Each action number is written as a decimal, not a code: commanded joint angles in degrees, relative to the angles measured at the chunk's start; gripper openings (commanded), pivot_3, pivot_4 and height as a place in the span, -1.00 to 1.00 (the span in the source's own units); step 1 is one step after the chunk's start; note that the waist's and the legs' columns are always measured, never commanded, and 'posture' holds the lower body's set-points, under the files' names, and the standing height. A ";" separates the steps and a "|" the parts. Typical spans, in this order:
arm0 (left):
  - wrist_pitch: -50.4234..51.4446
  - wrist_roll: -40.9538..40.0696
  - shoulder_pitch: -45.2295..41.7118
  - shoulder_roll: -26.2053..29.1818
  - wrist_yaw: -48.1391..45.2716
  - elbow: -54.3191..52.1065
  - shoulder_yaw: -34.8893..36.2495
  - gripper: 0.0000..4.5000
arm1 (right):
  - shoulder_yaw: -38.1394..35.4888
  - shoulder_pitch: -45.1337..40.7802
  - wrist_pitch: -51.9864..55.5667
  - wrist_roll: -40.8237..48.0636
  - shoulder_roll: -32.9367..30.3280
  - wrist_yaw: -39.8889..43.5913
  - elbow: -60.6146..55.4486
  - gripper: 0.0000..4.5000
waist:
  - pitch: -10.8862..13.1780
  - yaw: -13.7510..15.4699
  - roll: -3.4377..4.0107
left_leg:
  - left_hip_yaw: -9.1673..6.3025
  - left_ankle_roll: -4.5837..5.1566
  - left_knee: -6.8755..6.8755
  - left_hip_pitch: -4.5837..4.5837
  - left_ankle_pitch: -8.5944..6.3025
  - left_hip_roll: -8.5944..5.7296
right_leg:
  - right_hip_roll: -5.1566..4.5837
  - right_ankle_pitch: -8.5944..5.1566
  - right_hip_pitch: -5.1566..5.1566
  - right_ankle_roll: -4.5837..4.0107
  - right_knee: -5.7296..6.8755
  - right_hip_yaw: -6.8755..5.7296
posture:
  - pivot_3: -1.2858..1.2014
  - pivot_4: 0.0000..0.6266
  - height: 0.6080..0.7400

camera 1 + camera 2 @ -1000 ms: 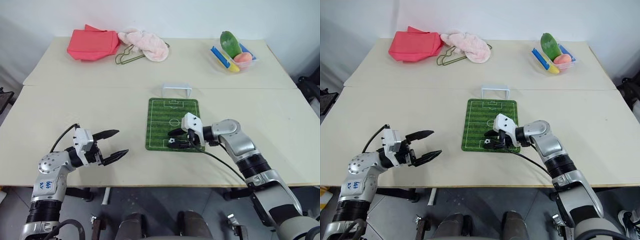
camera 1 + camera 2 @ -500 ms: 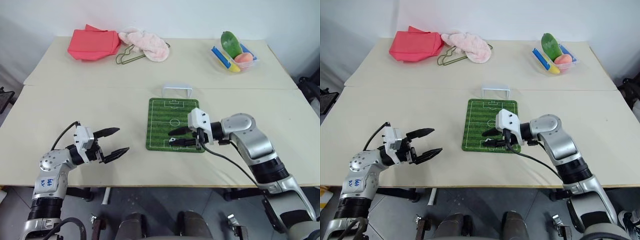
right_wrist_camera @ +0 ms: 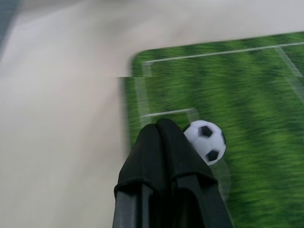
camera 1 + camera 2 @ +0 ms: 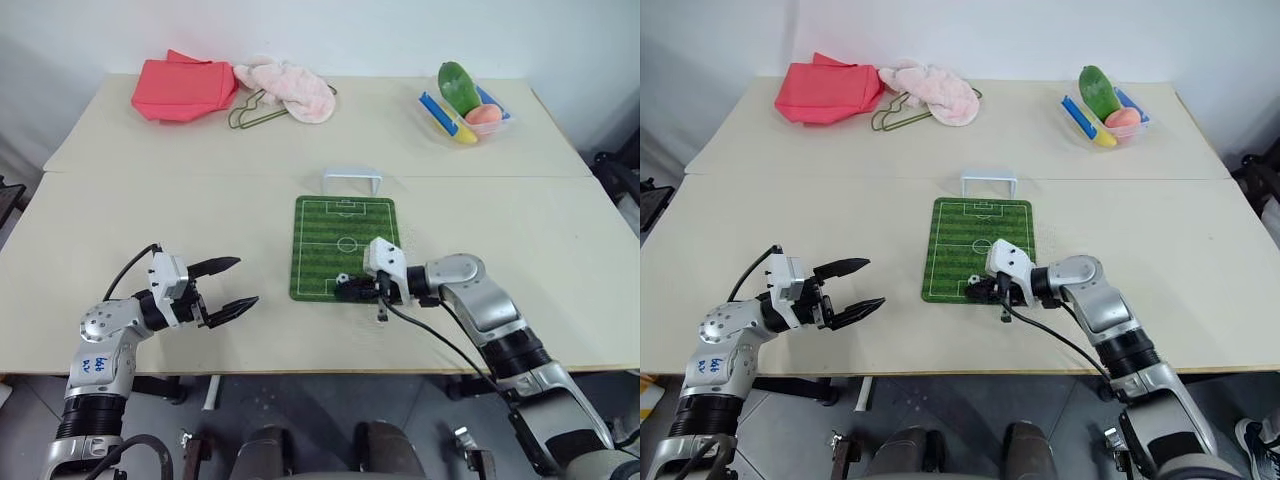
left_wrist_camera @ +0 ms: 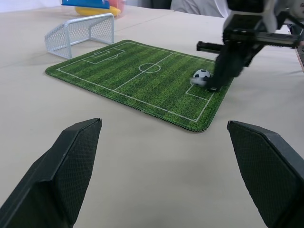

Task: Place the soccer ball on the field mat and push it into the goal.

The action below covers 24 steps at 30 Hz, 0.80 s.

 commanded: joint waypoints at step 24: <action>-1.06 -2.19 -4.70 0.70 5.02 3.14 6.61 1.00 | -19.84 0.48 1.87 7.86 -18.56 4.32 6.47 -0.92 | 0.03 0.83 0.00 | -0.13 0.15 0.02 -0.16 -0.09 -0.03 | -0.10 0.00 0.06 0.01 -0.17 -0.03 | 0.03 -0.52 1.00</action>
